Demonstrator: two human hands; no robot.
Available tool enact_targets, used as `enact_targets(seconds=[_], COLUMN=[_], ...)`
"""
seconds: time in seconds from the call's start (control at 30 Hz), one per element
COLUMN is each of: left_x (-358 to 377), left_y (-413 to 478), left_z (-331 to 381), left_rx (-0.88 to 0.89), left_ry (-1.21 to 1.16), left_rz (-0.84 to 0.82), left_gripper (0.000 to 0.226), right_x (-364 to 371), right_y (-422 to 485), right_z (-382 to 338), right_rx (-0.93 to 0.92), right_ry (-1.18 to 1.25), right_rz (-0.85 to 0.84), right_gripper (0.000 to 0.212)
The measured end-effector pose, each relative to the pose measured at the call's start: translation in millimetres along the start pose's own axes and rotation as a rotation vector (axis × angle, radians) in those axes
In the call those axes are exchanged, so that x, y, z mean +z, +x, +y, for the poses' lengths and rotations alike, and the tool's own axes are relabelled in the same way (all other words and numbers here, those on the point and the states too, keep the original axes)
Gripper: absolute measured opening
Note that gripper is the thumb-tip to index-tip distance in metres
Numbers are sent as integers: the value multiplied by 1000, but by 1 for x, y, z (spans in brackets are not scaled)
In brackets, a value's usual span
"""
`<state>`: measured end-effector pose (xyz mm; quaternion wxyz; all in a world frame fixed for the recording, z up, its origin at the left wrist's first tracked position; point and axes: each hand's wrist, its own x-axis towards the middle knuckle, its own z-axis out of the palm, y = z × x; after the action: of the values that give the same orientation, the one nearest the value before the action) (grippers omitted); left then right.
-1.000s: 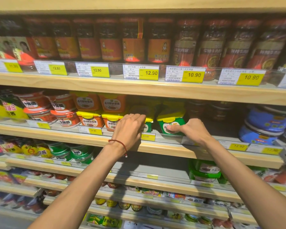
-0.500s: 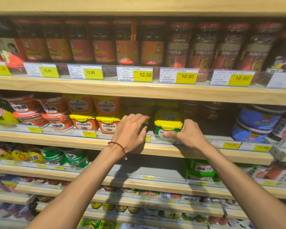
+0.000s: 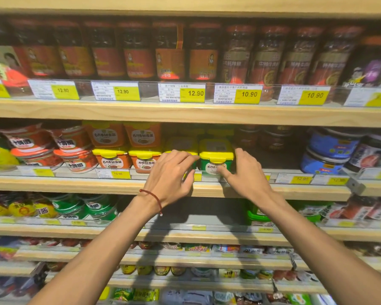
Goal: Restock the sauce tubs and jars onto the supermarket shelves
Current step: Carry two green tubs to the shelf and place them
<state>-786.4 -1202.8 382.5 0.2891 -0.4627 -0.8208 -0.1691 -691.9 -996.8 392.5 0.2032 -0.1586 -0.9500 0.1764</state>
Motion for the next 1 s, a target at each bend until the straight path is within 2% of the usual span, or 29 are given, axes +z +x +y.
enact_targets(seconds=[0.13, 0.27, 0.5, 0.7, 0.9, 1.0], left_x=[1, 10, 42, 80, 131, 152], left_y=[-10, -19, -22, -14, -19, -19], left_z=[13, 41, 135, 244, 392, 471], left_rx=[70, 131, 346, 440, 419, 484], left_ry=[2, -11, -22, -99, -216, -257], left_rz=[-118, -207, -405, -521, -639, -683], left_gripper=[39, 40, 48, 50, 62, 55], right_x=[4, 9, -8, -37, -76, -104], right_y=[-47, -96, -184, -263, -357, -405], right_z=[-1, 9, 64, 138, 234, 292], right_rx=[-138, -114, 173, 374, 607, 706], right_ry=[-24, -175, -341, -317, -303, -314], right_rz=[239, 267, 88, 112, 138, 118], right_gripper=[42, 34, 57, 56, 51, 53])
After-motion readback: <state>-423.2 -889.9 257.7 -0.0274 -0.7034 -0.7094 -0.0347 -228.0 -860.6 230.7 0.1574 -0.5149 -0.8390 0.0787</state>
